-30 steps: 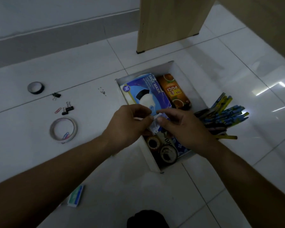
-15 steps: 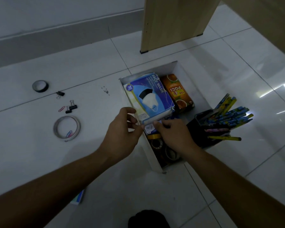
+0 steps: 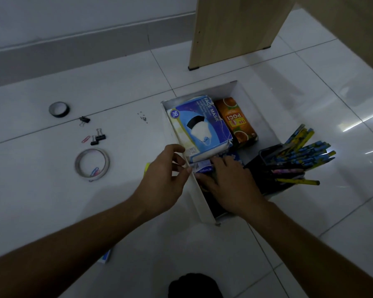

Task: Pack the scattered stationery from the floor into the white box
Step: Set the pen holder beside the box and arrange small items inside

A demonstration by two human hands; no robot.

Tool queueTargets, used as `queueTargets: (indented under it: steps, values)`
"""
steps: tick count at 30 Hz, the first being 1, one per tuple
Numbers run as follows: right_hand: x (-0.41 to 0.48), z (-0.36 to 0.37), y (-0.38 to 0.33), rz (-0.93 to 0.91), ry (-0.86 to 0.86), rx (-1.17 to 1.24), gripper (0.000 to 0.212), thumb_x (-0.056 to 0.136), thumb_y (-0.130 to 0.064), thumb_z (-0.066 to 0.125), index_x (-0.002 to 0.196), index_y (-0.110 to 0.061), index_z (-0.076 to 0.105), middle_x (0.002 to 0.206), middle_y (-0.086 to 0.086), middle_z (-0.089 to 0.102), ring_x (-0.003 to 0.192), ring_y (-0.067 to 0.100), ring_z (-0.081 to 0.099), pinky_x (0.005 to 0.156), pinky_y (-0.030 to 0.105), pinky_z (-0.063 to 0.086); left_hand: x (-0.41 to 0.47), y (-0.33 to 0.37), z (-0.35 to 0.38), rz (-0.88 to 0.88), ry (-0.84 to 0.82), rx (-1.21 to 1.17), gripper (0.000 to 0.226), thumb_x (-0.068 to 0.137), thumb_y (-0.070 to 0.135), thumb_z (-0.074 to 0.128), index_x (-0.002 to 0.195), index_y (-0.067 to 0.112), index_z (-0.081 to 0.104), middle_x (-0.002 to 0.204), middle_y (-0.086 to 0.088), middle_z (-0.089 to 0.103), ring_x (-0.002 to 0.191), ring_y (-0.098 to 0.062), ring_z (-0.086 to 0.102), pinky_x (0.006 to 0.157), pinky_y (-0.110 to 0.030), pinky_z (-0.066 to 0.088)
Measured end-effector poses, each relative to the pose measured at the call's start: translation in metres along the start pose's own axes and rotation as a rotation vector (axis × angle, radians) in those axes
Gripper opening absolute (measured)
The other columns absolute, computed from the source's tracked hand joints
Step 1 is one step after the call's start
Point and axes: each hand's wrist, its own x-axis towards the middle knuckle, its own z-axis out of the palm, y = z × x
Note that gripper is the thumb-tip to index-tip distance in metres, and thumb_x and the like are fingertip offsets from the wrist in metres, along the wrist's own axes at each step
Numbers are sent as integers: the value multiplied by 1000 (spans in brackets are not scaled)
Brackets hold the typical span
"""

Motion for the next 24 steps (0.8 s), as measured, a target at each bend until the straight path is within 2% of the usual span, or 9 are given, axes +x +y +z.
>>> queueTargets:
  steps: [4, 8, 10, 13, 15, 17, 21, 23, 24]
  values:
    - [-4, -7, -3, -11, 191, 126, 51, 91, -62, 39, 112, -17, 54, 114, 7, 54, 105, 24, 54, 86, 42, 49, -4, -3, -4, -13, -29, -20, 35, 90, 19, 61, 120, 23, 43, 98, 5, 57, 85, -7, 62, 65, -17, 54]
    - [-10, -18, -21, -138, 407, 469, 31, 94, -40, 55, 104, -11, 58, 104, 6, 56, 94, 18, 58, 75, 39, 55, -7, -8, -21, -42, -24, -29, 30, 90, 24, 61, 116, 24, 46, 100, 8, 58, 82, -2, 62, 60, -18, 54]
    - [-12, -23, -39, -246, 458, 523, 19, 94, -29, 60, 99, -11, 59, 95, 4, 57, 84, 15, 58, 72, 32, 54, -8, -12, -35, -70, -3, -22, 27, 90, 23, 61, 114, 24, 47, 100, 7, 60, 81, -3, 62, 60, -24, 55]
    - [-15, -26, -72, -420, 476, 541, 9, 92, -20, 61, 95, -11, 60, 86, 0, 55, 76, 10, 53, 66, 17, 45, -15, -25, -58, -177, 41, -61, 26, 89, 21, 62, 112, 20, 49, 100, 2, 63, 86, -16, 66, 71, -40, 59]
    - [-17, -23, -95, -526, 423, 542, 9, 92, -19, 60, 95, -11, 61, 85, -2, 54, 74, 8, 51, 64, 12, 40, -22, -36, -73, -248, 79, -56, 27, 89, 23, 62, 114, 20, 50, 99, 2, 64, 85, -16, 67, 75, -41, 59]
    - [-17, -12, -116, -586, 300, 518, 12, 92, -23, 59, 100, -14, 60, 86, -6, 50, 74, 6, 48, 63, 14, 39, -31, -49, -87, -312, 111, -26, 28, 89, 27, 62, 114, 21, 50, 97, 4, 64, 80, -13, 67, 71, -38, 59]
    - [-13, 24, -146, -531, -75, 320, 27, 93, -33, 58, 118, -24, 50, 104, -5, 49, 75, 8, 47, 67, 27, 42, -61, -82, -110, -439, 157, 55, 26, 90, 25, 60, 113, 21, 50, 98, 3, 63, 80, -17, 65, 65, -30, 55]
    - [-13, 43, -155, -569, -209, 243, 31, 93, -29, 58, 123, -26, 49, 112, 0, 51, 78, 16, 55, 73, 33, 48, -79, -99, -120, -491, 154, 124, 26, 90, 24, 60, 114, 21, 51, 99, 3, 63, 82, -15, 64, 61, -22, 51]
    - [-14, 53, -160, -619, -263, 199, 33, 93, -26, 57, 125, -27, 50, 116, 0, 51, 85, 19, 59, 78, 34, 49, -89, -108, -124, -512, 137, 169, 26, 90, 23, 60, 114, 20, 52, 100, 3, 62, 82, -14, 62, 59, -18, 48]
